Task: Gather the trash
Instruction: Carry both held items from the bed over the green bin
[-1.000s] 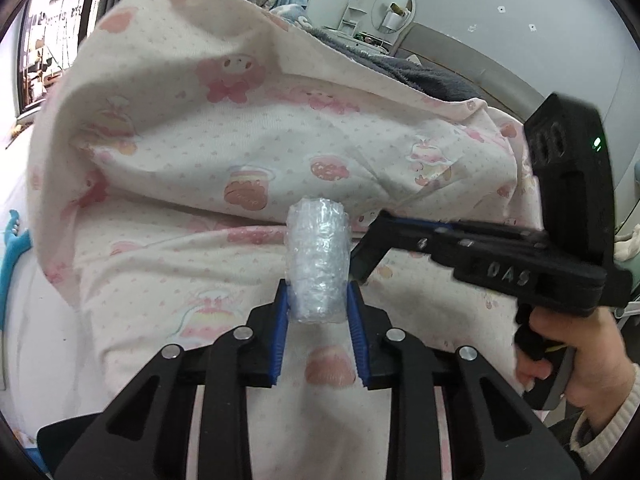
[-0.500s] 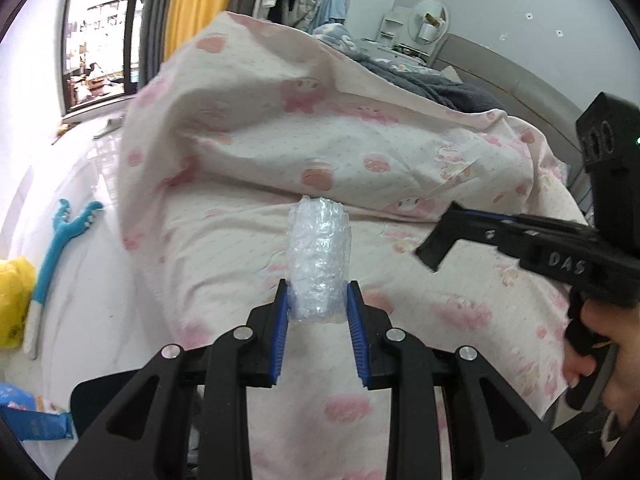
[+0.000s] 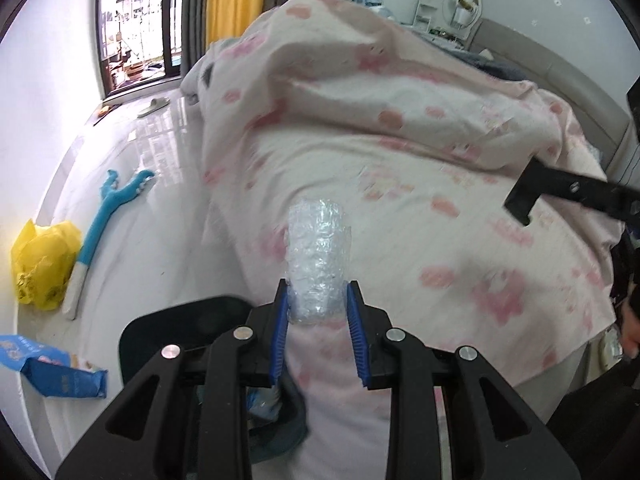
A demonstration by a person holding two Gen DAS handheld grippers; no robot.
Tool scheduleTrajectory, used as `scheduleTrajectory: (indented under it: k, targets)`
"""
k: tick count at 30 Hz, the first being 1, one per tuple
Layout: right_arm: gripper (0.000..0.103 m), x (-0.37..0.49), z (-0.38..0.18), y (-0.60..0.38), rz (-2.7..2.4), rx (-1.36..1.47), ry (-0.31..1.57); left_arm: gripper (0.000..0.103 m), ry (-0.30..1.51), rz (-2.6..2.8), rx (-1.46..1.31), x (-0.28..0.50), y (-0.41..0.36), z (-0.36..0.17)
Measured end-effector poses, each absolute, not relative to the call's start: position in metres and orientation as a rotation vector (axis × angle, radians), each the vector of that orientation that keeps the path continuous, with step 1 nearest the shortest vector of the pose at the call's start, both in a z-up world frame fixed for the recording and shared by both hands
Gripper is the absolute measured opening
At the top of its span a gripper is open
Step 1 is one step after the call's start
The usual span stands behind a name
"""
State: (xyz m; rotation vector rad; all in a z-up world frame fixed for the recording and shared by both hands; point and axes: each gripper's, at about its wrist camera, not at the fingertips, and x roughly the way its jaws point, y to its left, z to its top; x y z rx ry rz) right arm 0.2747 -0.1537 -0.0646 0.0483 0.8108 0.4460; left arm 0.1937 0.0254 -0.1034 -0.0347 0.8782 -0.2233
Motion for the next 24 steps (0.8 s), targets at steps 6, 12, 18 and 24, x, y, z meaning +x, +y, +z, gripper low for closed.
scheduleTrajectory:
  k: [6, 12, 18, 24]
  targets:
    - [0.010, 0.256, -0.061, -0.112, 0.491, 0.006, 0.809, 0.031, 0.940, -0.173, -0.064, 0.182, 0.056, -0.119]
    - [0.010, 0.249, -0.066, -0.078, 0.532, -0.024, 0.827, 0.031, 0.997, -0.141, -0.123, 0.174, 0.090, -0.134]
    - [0.010, 0.254, -0.074, -0.046, 0.577, -0.033, 0.849, 0.031, 1.048, -0.117, -0.192, 0.170, 0.119, -0.151]
    - [0.010, 0.255, -0.084, -0.018, 0.607, -0.074, 0.873, 0.031, 1.135, -0.091, -0.210, 0.169, 0.136, -0.183]
